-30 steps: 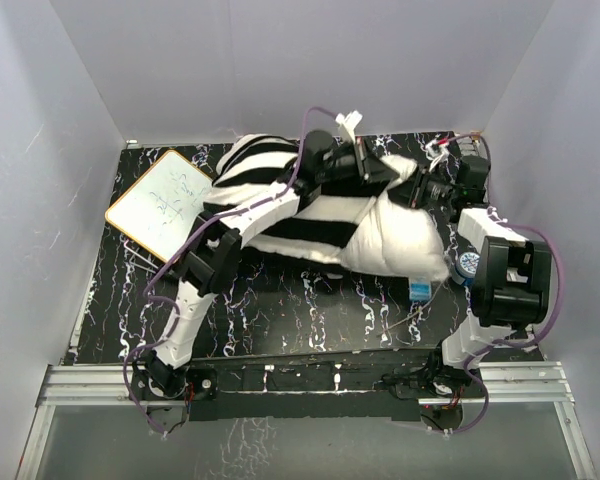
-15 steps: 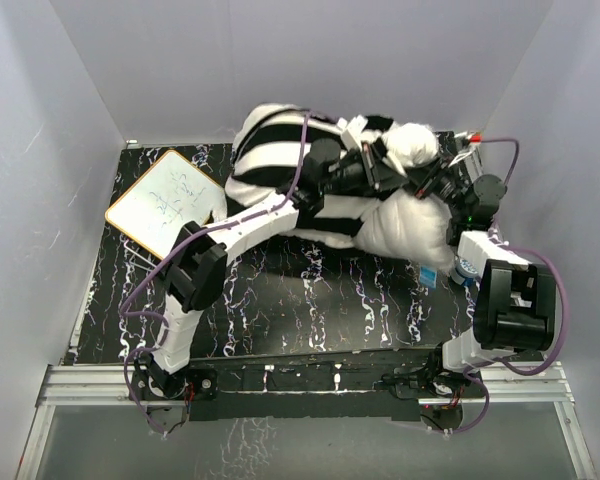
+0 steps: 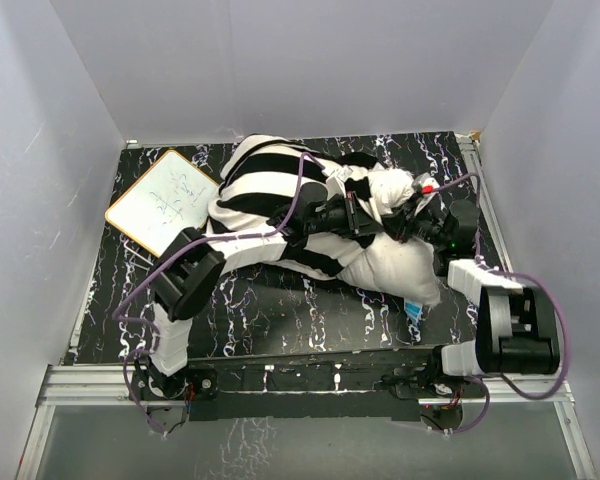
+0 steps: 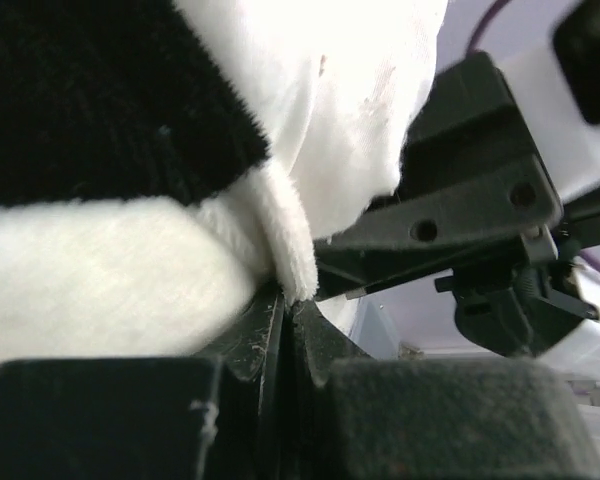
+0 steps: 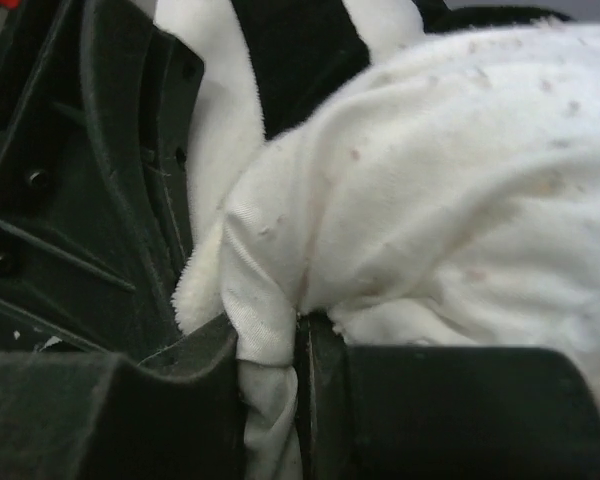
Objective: Put the pillow into the pillowcase
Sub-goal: Stuff the pillow into the pillowcase.
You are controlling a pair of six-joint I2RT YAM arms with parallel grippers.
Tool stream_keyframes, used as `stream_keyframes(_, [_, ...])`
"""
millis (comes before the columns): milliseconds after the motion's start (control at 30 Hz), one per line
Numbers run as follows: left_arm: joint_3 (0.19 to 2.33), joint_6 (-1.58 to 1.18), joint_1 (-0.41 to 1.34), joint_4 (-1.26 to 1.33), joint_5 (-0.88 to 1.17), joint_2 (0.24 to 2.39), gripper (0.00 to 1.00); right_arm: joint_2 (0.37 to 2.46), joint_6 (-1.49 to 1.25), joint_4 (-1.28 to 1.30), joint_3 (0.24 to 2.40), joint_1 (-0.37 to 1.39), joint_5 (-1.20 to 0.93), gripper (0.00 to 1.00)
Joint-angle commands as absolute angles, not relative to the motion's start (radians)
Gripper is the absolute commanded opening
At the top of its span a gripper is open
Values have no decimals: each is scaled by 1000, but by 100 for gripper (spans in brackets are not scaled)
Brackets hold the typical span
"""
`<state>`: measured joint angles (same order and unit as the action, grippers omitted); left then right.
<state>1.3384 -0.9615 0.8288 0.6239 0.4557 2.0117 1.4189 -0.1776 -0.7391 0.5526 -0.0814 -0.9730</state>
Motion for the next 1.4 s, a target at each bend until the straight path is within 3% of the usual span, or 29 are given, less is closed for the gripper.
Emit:
stream_keyframes(0, [1278,-805,913,382,533,1860,1,1290,400,-430,555,53,-1049,13])
stream_keyframes(200, [1424,-590,844,261,492,1765,0,1379,795,-154,863,55,-1058,11])
stream_keyframes(367, [1922,-485,700,133,581,1938,0,1444,902,-158,1179,101,-1025,9])
stream_keyframes(500, [2377,-436,657,24,666,2127,0,1385,1048,-247,1207,133,-1007,8])
stream_keyframes(567, [2447,-427,657,30,713,2136,0,1313,1217,-213,1141,135,-1026,8])
stream_keyframes(633, [2289,-439,661,114,753,2047,0,1219,1437,-123,1007,135,-1041,8])
stream_keyframes(800, [1476,-434,733,428,718,1715,0,1011,1925,148,634,102,-1064,8])
stream_keyframes(933, [1093,-470,844,513,605,1570,0,925,2195,230,380,89,-1067,8])
stream_keyframes(1200, [787,-527,969,412,381,1307,0,823,2619,598,208,89,-1098,8])
stream_keyframes(1267, [784,-537,968,303,318,1242,1,816,2639,644,204,88,-1099,8])
stream_keyframes(1367, [832,-561,968,126,209,1156,11,814,2543,598,208,89,-1118,8])
